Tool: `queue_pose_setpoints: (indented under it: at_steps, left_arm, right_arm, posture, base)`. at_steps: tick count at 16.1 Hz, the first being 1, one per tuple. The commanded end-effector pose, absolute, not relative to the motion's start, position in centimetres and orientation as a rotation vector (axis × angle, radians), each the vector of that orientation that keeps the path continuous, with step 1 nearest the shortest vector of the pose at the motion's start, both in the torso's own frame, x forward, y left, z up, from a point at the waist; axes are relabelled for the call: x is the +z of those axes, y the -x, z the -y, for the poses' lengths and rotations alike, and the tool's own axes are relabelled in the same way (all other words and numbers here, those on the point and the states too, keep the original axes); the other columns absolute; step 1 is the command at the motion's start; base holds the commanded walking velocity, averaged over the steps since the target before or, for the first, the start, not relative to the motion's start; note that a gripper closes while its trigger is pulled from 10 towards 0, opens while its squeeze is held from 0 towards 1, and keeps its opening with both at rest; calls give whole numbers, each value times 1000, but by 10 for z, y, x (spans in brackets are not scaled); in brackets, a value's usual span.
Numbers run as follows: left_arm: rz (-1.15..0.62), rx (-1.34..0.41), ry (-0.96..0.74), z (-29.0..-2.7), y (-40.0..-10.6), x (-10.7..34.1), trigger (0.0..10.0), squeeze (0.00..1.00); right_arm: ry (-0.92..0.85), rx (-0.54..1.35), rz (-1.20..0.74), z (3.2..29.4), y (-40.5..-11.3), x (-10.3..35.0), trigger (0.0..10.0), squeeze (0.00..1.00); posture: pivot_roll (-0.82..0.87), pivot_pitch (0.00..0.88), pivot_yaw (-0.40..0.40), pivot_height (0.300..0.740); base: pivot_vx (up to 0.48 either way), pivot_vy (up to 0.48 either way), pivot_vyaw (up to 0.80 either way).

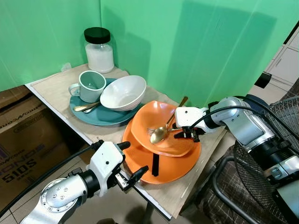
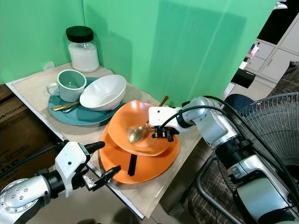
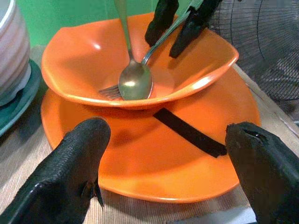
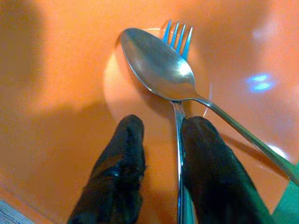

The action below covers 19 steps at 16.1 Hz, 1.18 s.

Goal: Setting the table

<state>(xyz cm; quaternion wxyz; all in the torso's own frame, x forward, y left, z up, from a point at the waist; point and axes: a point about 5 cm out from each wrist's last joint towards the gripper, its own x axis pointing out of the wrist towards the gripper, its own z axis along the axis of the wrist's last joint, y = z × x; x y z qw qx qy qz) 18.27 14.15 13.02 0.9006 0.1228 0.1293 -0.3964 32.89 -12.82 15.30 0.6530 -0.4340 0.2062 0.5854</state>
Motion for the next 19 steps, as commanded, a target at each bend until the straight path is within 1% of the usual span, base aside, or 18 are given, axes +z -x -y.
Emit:
queue_pose_setpoints:
  at_steps: [1, 2, 3, 4, 5, 10, 11, 13, 19]
  left_arm:
    - [-258, -819, -263, -140, -184, 131, 10000, 0]
    - [-258, -819, -263, -140, -184, 130, 10000, 0]
    - [-258, -820, -262, -140, -183, 130, 10000, 0]
    - [-259, -821, -261, -140, -183, 130, 10000, 0]
    - [-259, -822, -260, -139, -183, 130, 10000, 0]
    - [-261, -829, -254, -138, -183, 130, 10000, 0]
    - [-261, -829, -254, -139, -183, 130, 10000, 0]
    - [-262, -829, -253, -139, -183, 130, 10000, 0]
    - [-268, -831, -251, -139, -181, 129, 10000, 0]
  right_arm:
    - [972, 1293, -465, 130, -334, 160, 10000, 1000]
    - [959, 1273, -478, 127, -336, 158, 10000, 996]
    - [947, 1259, -490, 125, -337, 156, 10000, 812]
    - [939, 1246, -504, 124, -338, 155, 10000, 553]
    - [938, 1235, -517, 124, -339, 154, 10000, 0]
    - [905, 1163, -573, 127, -346, 150, 10000, 0]
    - [906, 1156, -582, 127, -347, 149, 8275, 0]
    - [902, 1137, -594, 128, -348, 147, 0, 0]
    - [922, 1138, -625, 128, -346, 141, 0, 0]
  posture:
    - [115, 0, -108, 740]
    - [116, 0, -108, 740]
    - [116, 0, -109, 740]
    - [117, 0, -109, 740]
    - [117, 0, -109, 740]
    - [113, 0, -106, 740]
    - [114, 0, -107, 740]
    - [115, 0, -107, 740]
    - [114, 0, -108, 740]
  base:
    - [0, 0, 0]
    - [0, 0, 0]
    - [0, 0, 0]
    - [0, 0, 0]
    - [0, 0, 0]
    - [0, 0, 0]
    - [0, 0, 0]
    - [0, 0, 0]
    - [0, 0, 0]
